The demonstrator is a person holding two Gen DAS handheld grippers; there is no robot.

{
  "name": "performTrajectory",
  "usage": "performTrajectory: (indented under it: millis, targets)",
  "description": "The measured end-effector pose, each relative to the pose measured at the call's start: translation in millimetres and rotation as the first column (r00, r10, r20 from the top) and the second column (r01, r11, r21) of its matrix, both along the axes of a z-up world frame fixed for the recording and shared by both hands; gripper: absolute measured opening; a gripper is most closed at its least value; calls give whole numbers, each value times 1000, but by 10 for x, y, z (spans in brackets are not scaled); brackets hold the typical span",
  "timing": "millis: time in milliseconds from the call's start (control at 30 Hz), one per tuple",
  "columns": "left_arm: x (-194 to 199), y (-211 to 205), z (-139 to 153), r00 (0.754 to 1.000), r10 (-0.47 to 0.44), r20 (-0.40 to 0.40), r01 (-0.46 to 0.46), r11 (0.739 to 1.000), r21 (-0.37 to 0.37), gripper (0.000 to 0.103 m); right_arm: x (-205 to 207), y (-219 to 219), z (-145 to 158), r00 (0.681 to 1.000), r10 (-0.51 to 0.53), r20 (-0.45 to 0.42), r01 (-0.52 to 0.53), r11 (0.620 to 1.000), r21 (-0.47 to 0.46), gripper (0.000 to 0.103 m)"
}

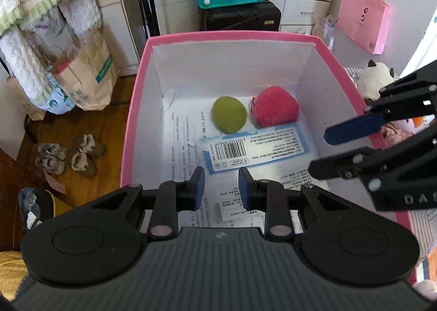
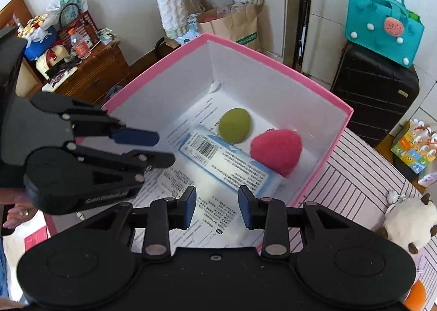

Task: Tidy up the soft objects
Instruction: 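Lower the white wet-wipes pack into the pink box and open the left gripper, then withdraw the left gripper from the box toward the pink floral cloth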

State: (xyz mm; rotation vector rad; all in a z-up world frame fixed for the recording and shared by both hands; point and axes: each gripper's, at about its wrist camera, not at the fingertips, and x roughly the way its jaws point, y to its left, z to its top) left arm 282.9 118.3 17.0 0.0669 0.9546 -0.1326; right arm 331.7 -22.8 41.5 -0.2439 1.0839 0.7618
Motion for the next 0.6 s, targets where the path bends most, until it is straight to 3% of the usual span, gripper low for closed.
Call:
performTrajectory:
  millis: [233, 400, 600]
  targets:
    - [-114, 0, 121, 1000, 5, 7, -5, 999, -41, 26, -181, -75, 90, 996, 19, 86, -20, 1000, 11, 40]
    - [-321, -72, 308, 1000, -13, 28, 13, 1000, -29, 27, -320, -221, 212, 992, 22, 120, -28, 998, 51, 40]
    - [-702, -153, 607, 997, -49, 60, 50, 998, -29, 35, -565, -429, 477, 986, 8, 164, -29, 992, 122, 41]
